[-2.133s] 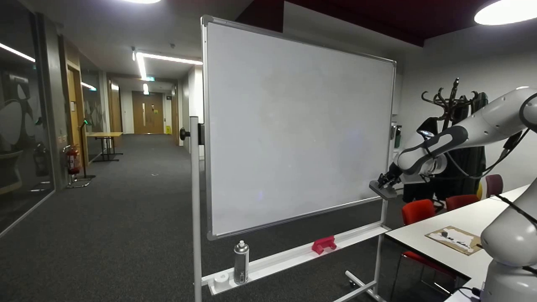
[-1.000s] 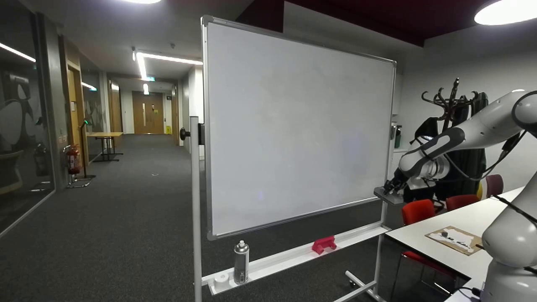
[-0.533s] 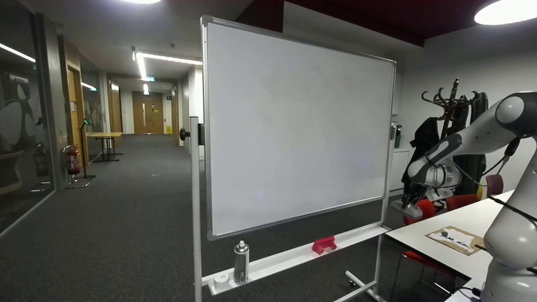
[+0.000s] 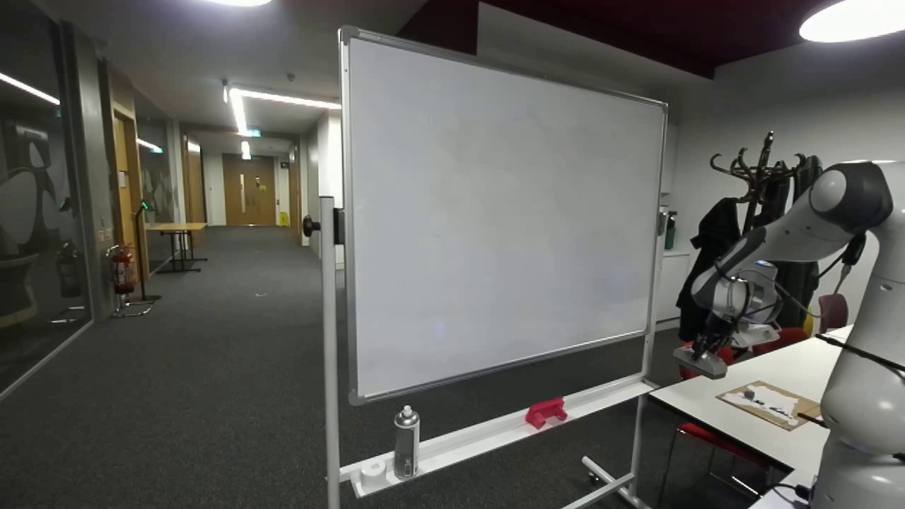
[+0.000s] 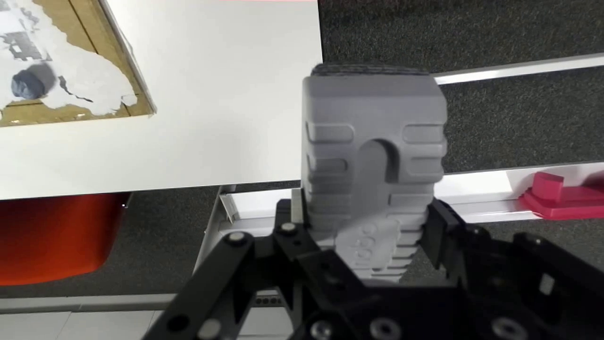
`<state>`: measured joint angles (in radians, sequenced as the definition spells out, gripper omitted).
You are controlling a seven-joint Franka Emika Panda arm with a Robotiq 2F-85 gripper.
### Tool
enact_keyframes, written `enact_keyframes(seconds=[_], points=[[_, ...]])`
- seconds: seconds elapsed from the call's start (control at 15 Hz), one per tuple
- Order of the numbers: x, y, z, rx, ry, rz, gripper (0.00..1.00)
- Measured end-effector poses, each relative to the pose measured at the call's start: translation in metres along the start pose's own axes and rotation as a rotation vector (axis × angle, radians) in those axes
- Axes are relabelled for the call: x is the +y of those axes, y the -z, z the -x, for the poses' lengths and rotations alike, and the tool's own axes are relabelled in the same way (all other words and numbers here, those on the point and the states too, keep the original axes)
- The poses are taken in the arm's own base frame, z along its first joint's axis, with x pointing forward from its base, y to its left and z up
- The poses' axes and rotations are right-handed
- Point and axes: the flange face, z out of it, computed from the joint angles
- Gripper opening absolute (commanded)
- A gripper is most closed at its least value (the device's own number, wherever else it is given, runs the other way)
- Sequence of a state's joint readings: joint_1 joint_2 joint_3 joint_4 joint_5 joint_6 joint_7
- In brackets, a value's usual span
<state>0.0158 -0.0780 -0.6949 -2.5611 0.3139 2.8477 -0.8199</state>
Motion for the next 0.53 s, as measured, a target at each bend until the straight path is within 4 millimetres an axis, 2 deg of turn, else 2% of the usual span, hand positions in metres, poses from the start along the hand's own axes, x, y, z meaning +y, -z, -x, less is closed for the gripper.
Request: enact_keyframes(seconds=[0.33,0.4,0.53], points=[[-0.0002,-0.0033,0.0009,-0.011,-0.001,-0.002,0.59],[-0.0002,-0.0033,0.0009,-0.011,-0.001,-0.002,0.34],[-0.0003,-0.0036,0.0009,-0.012,0.002,-0.001,0.34]])
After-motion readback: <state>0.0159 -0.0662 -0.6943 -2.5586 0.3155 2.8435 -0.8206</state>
